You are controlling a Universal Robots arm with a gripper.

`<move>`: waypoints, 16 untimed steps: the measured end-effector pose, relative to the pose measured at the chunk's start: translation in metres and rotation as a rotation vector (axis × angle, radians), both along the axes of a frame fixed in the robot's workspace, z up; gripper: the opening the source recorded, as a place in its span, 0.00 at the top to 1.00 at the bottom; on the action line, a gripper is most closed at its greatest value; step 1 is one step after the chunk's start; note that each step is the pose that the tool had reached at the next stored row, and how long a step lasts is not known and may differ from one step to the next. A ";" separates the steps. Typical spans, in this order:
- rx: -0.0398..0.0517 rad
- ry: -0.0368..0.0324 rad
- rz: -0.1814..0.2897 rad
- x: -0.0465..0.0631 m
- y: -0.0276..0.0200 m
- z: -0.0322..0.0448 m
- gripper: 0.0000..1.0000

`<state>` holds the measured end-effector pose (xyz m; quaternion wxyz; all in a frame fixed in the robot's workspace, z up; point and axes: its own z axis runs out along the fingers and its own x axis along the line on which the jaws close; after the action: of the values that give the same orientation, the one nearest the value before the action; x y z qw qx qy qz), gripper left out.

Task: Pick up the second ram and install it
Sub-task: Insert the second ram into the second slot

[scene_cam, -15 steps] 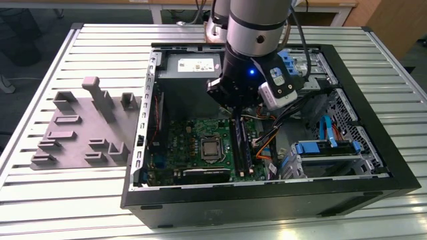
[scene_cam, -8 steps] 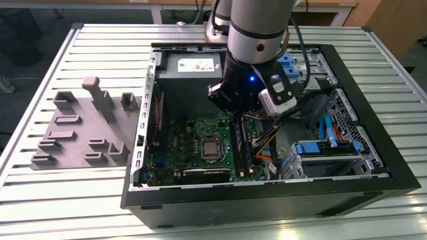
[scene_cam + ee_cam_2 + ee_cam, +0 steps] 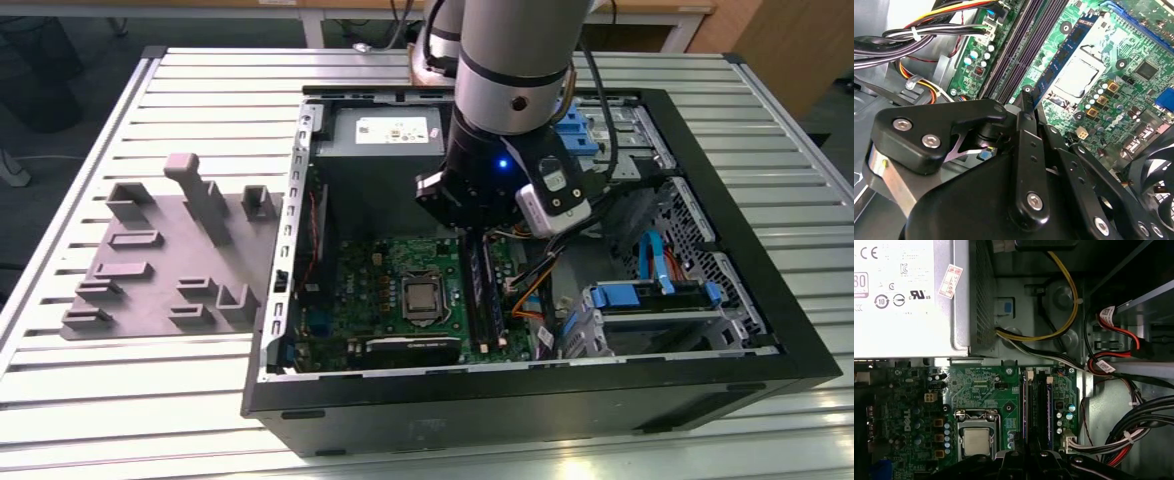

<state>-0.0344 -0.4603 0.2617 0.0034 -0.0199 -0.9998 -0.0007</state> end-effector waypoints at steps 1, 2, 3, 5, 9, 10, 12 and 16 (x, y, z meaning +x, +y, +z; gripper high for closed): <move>-0.0001 0.0000 0.000 0.000 0.0000 0.0000 0.86; 0.0000 0.0000 0.000 0.000 0.0000 0.0000 0.86; 0.0001 0.0000 0.000 0.000 0.0000 -0.0001 0.86; 0.0002 -0.0001 0.000 0.000 0.0000 -0.0002 0.86; 0.0001 -0.0001 0.000 0.000 0.0000 -0.0002 0.86; 0.0001 -0.0001 0.000 0.000 0.0000 -0.0002 0.86; 0.0006 -0.0001 0.000 0.000 0.0001 -0.0010 0.86; 0.0009 0.0004 0.000 0.001 -0.0006 -0.0055 0.86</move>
<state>-0.0334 -0.4609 0.2562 0.0036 -0.0198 -0.9998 -0.0011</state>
